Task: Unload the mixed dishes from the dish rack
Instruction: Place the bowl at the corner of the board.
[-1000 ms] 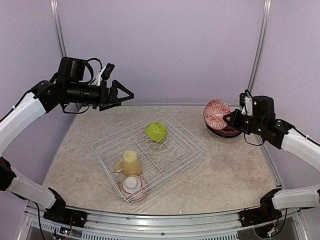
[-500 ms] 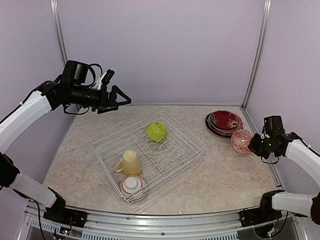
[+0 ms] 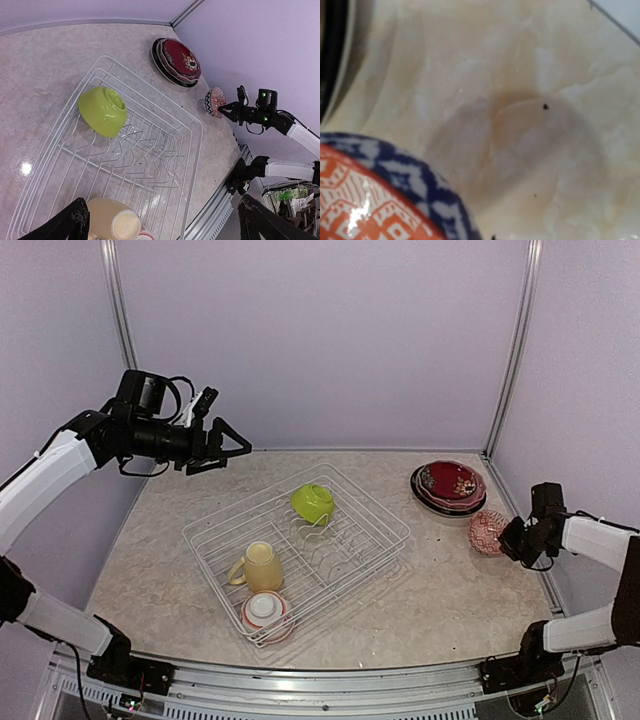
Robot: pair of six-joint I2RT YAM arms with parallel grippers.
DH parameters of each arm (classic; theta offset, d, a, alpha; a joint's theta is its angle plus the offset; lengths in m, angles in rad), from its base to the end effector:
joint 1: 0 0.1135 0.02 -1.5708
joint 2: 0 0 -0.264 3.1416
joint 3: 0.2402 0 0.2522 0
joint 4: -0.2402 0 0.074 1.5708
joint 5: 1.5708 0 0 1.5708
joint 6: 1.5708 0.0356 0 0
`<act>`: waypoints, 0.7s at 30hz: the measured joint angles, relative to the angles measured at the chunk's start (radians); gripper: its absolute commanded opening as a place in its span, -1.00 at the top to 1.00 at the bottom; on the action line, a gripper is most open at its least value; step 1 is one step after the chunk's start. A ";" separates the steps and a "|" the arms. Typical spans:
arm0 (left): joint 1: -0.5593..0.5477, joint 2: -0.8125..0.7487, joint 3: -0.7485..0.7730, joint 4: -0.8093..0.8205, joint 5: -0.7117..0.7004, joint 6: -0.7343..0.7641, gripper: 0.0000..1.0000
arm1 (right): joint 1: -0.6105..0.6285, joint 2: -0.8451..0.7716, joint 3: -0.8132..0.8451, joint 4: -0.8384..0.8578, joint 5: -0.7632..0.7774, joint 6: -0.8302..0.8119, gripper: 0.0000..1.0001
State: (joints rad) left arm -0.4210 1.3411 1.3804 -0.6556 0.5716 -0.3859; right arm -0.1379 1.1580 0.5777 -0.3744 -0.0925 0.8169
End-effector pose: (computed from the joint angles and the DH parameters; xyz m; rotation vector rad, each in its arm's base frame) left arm 0.2542 -0.1349 0.3801 0.3821 2.2480 -1.0669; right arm 0.2135 -0.0263 0.1819 1.1446 2.2947 0.3836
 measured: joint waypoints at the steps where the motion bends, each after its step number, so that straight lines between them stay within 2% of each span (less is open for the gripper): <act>1: 0.000 -0.004 0.000 0.002 0.000 0.000 -0.98 | -0.002 0.024 0.000 0.014 -0.006 0.007 1.00; 9: 0.000 -0.010 -0.005 0.013 0.014 -0.007 -0.98 | -0.003 0.095 0.000 0.053 -0.004 0.049 0.99; 21: 0.000 0.002 -0.018 0.029 0.058 -0.026 -0.98 | -0.004 0.095 -0.021 0.092 0.013 0.088 0.58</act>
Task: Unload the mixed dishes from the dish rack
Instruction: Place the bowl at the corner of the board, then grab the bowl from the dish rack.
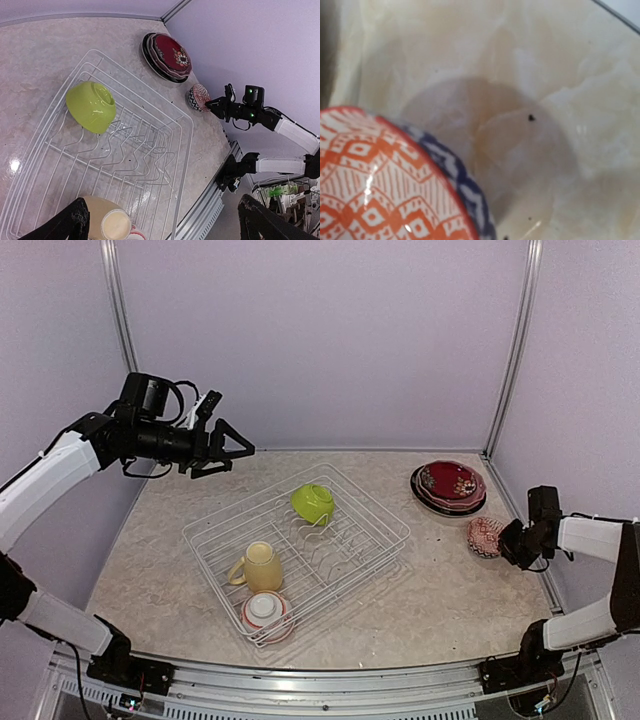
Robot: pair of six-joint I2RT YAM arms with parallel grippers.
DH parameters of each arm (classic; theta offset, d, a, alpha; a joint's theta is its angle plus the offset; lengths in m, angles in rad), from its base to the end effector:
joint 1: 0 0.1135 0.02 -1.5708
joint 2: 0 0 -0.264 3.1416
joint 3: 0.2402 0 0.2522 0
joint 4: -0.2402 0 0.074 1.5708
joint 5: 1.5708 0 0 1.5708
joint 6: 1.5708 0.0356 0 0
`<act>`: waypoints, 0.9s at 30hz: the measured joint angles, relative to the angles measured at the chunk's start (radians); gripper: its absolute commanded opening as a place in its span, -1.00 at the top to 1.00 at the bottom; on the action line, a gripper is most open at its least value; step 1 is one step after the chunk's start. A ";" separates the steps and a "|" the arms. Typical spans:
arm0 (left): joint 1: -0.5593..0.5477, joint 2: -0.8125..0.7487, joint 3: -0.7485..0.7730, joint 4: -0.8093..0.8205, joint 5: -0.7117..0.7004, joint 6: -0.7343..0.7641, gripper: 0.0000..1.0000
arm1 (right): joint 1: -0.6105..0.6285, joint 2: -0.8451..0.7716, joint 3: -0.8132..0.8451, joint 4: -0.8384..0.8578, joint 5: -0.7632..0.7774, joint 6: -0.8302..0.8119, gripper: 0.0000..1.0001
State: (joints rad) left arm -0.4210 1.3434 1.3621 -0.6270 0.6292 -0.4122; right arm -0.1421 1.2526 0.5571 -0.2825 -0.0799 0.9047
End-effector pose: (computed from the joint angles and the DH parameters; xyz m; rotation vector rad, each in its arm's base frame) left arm 0.2549 -0.1371 0.3765 0.3917 2.2453 -1.1435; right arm 0.2232 -0.0291 0.1625 1.2686 2.2616 0.3909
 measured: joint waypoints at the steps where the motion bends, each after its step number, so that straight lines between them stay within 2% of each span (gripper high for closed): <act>1: 0.000 0.005 0.000 0.002 0.003 -0.002 -0.98 | 0.000 -0.002 0.000 0.002 0.003 0.002 0.51; 10: 0.000 0.040 -0.014 0.024 0.031 -0.030 -0.98 | -0.005 -0.098 -0.003 -0.014 0.042 -0.030 -0.38; 14: -0.003 0.064 -0.026 0.053 0.058 -0.068 -0.94 | -0.005 -0.163 0.002 -0.037 0.049 -0.082 -0.70; 20: -0.041 0.154 -0.023 0.092 0.026 -0.199 -0.92 | -0.005 -0.209 0.064 -0.092 0.013 -0.212 -0.86; 27: -0.132 0.348 0.093 0.046 -0.150 -0.391 -0.84 | 0.057 -0.252 0.140 -0.135 0.013 -0.327 -0.91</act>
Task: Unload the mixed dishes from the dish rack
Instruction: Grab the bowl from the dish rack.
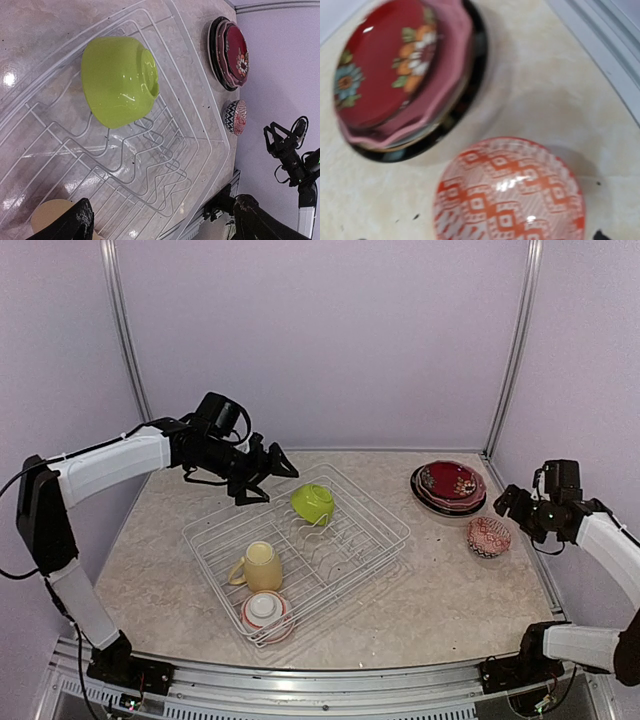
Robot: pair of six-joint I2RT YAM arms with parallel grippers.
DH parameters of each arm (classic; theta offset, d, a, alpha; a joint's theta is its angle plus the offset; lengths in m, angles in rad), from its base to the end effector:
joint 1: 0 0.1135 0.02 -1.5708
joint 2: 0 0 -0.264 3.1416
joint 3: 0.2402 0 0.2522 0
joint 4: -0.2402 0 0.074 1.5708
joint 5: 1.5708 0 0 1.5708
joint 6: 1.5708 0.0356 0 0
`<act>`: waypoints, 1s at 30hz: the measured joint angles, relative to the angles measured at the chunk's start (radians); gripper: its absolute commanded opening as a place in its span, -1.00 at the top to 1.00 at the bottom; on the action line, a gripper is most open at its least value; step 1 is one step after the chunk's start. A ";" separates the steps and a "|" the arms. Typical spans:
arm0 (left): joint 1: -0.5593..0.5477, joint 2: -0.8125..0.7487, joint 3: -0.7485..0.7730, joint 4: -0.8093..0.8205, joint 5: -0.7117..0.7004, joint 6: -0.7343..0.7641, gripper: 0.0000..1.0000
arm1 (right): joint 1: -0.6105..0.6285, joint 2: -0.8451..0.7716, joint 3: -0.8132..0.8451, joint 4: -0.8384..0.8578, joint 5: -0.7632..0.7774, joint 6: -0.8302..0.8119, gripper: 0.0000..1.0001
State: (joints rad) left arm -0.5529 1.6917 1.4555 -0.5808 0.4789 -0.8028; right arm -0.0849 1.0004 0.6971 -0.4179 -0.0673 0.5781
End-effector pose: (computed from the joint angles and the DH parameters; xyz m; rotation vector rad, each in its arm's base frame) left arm 0.3116 -0.2116 0.2996 -0.0750 2.6205 -1.1439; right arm 0.2108 -0.0155 0.2475 0.7193 2.1978 0.3308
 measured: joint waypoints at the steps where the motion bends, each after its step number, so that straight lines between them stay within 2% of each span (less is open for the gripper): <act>1: -0.015 0.026 0.026 -0.007 -0.029 -0.019 -0.83 | 0.012 -0.006 0.005 -0.002 0.000 -0.011 -0.91; 5: -0.065 0.116 0.135 -0.046 -0.154 -0.092 -0.82 | 0.043 -0.015 0.014 -0.003 -0.012 -0.035 -0.92; 11: -0.119 0.256 0.311 -0.122 -0.359 -0.195 -0.91 | 0.070 -0.026 0.014 -0.001 -0.051 -0.045 -0.94; 16: -0.149 0.343 0.371 -0.165 -0.483 -0.244 -0.97 | 0.071 -0.045 0.018 0.005 -0.071 -0.061 -0.95; 23: -0.156 0.426 0.402 -0.186 -0.534 -0.266 -0.97 | 0.071 -0.066 0.022 0.016 -0.094 -0.066 -0.96; 26: -0.156 0.447 0.412 -0.183 -0.540 -0.264 -0.88 | 0.071 -0.074 0.022 0.022 -0.101 -0.066 -0.96; 30: -0.156 0.466 0.430 -0.170 -0.539 -0.254 -0.85 | 0.071 -0.083 0.021 0.028 -0.110 -0.066 -0.96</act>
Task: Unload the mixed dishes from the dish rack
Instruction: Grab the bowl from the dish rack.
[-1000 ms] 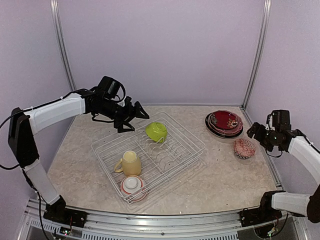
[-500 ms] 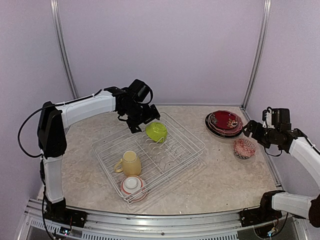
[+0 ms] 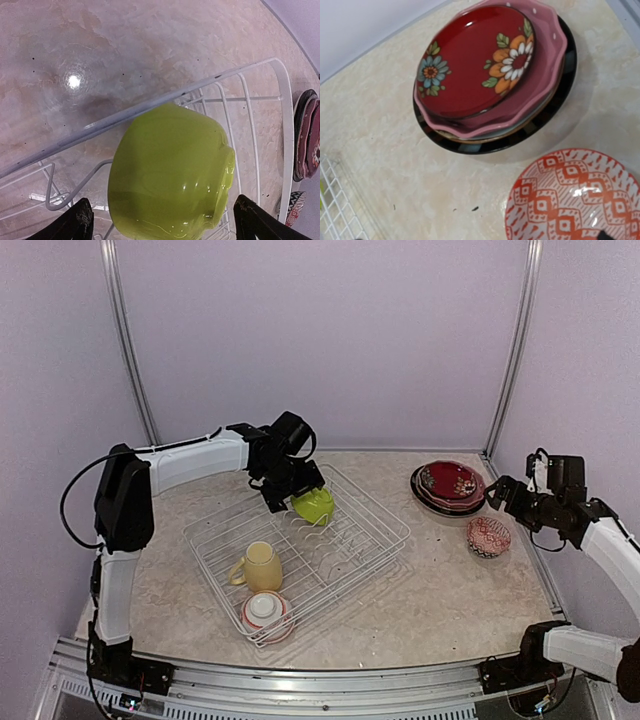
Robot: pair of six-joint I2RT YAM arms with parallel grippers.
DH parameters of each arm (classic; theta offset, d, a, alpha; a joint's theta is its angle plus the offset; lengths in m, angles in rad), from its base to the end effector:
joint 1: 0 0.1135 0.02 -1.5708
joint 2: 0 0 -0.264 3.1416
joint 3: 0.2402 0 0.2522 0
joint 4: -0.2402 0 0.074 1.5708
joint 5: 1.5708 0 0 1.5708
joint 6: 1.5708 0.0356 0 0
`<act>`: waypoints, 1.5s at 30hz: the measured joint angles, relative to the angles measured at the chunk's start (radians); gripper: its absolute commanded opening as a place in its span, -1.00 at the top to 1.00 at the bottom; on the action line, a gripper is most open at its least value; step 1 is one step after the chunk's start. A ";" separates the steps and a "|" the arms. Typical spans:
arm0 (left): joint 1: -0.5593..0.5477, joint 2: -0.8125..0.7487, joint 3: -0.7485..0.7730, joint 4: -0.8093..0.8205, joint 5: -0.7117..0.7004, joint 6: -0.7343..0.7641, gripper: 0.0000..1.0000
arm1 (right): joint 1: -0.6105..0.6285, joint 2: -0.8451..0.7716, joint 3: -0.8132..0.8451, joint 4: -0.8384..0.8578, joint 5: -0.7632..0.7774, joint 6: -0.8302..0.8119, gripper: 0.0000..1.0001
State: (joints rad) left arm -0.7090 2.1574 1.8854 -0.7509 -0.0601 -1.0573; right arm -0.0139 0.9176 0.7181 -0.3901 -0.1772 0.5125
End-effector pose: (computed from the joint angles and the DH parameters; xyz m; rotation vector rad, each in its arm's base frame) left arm 0.3621 -0.3078 0.2318 -0.4900 2.6539 -0.5345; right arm 0.2023 0.0035 0.2728 0.4687 2.1383 0.4764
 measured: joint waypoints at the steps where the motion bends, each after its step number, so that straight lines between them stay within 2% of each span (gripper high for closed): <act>1: 0.000 0.002 0.003 0.006 0.000 0.006 -0.86 | 0.000 0.000 -0.001 0.002 -0.003 0.000 -0.96; 13: 0.000 0.047 0.042 0.043 0.002 0.017 -0.73 | 0.000 -0.001 -0.014 0.020 -0.020 0.004 -0.96; 25: 0.000 0.069 0.079 0.024 -0.008 0.013 0.02 | 0.000 -0.012 -0.014 0.021 -0.025 0.010 -0.97; 29: -0.002 0.069 0.079 0.023 -0.008 0.027 0.16 | 0.000 -0.012 -0.014 0.021 -0.026 0.013 -0.97; 37: -0.001 0.030 0.057 0.031 0.016 0.072 0.31 | 0.031 -0.013 -0.014 0.021 -0.025 0.028 -0.98; 45: 0.006 -0.140 -0.009 0.087 0.140 0.102 0.39 | 0.095 -0.013 -0.007 0.023 -0.019 0.036 -0.98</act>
State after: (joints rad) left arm -0.7025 2.0174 1.8763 -0.6640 0.0795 -0.9550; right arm 0.0811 0.9051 0.7113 -0.3672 -0.1967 0.5484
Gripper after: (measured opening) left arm 0.611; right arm 0.988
